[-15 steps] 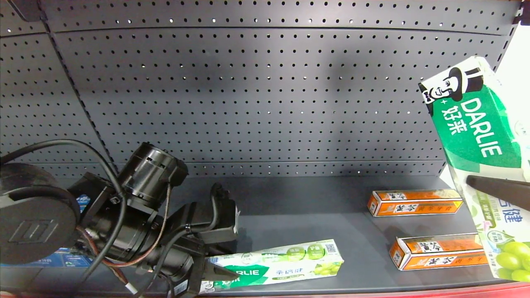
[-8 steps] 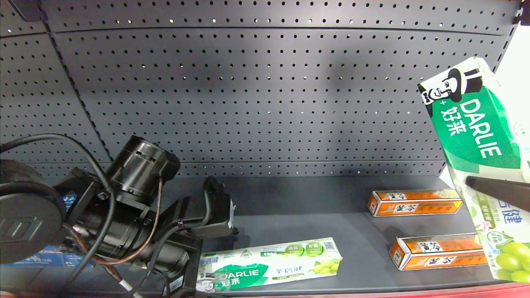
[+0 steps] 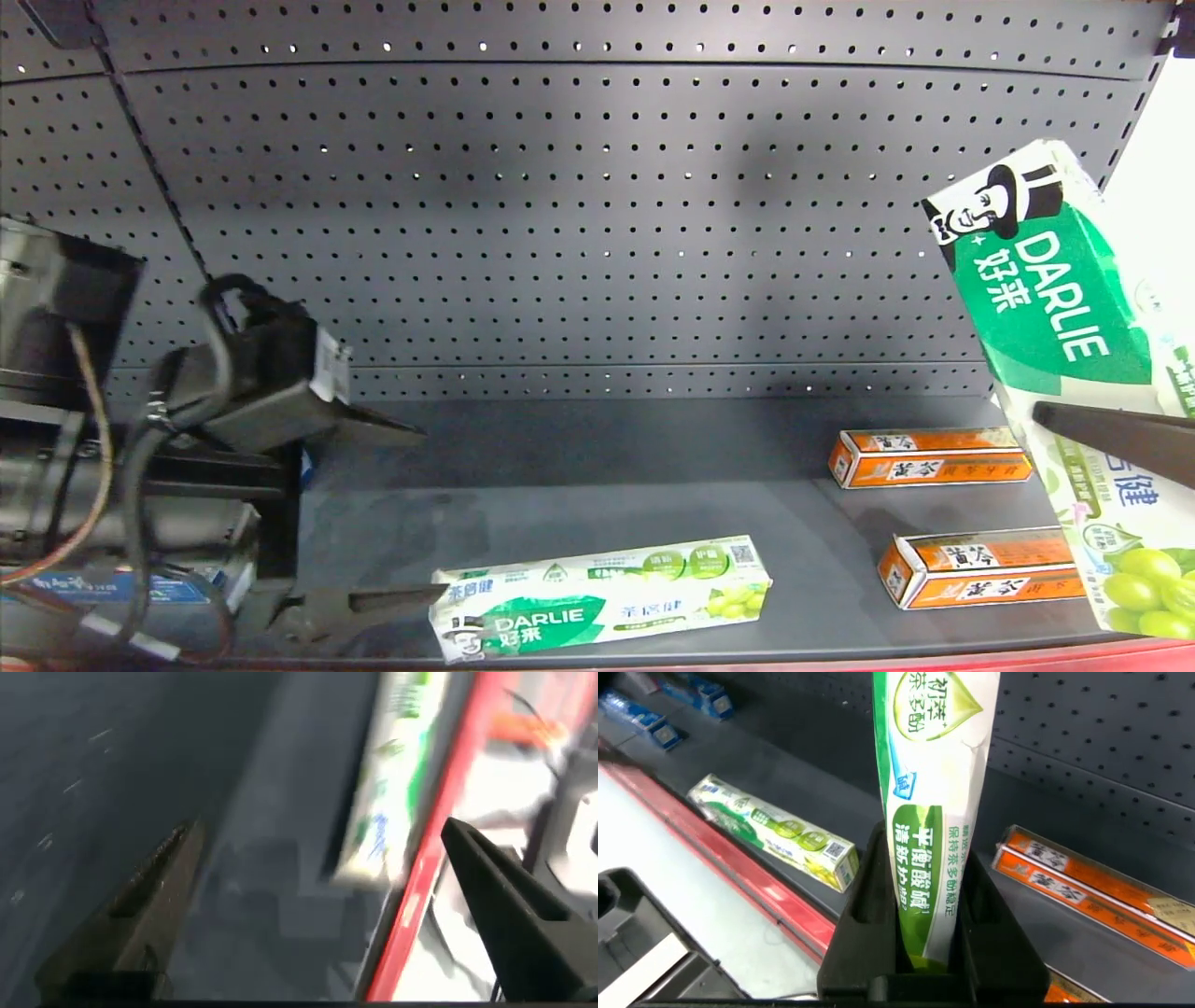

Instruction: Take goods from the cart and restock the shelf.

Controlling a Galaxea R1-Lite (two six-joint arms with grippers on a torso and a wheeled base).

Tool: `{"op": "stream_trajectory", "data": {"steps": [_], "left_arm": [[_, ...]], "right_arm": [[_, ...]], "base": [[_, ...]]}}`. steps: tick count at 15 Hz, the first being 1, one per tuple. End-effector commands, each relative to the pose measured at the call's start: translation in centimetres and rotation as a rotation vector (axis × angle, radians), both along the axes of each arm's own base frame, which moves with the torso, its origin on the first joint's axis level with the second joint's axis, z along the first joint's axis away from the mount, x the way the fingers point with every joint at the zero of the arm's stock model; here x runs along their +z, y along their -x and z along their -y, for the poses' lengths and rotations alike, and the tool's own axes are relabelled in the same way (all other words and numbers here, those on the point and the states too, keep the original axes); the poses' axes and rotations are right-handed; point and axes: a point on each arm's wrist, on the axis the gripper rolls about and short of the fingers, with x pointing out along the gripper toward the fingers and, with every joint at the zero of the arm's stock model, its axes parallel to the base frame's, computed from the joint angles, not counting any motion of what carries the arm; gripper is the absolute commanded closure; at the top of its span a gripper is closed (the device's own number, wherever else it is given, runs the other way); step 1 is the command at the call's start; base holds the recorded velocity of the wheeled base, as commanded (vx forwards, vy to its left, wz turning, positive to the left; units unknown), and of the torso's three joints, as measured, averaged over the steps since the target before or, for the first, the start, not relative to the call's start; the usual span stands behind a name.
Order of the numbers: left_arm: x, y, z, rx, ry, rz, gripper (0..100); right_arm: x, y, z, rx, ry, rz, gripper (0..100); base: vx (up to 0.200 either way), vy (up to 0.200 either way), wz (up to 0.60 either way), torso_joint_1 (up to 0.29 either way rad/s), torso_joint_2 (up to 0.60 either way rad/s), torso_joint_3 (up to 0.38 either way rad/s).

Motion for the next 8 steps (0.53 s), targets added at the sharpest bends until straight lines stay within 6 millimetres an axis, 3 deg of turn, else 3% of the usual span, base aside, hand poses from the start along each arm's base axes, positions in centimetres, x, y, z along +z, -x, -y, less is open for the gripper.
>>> {"op": "stream_trajectory", "data": {"steps": [1,2,8], "left_arm": [[1.7,2.8,-2.4,0.107,0.047,0.080,0],[1.5,4.7,-4.8,0.276,0.085,0.153,0],[-2.1,9.5,-6.6,0.623,0.265,0.354,0]], "right_arm": [[-0.2,-0.4,-0.4,0.007,0.009,-0.014,100],[-0.3,-0.9,-0.9,0.026,0.013,-0.019,100],[-0.3,-2.7,-3.0,0.066,0.024,-0.029,100]], "base": [[0.000,0.000,0.00,0.000,0.00,0.000],[0.000,0.000,0.00,0.000,0.00,0.000],[0.000,0.000,0.00,0.000,0.00,0.000]]}}
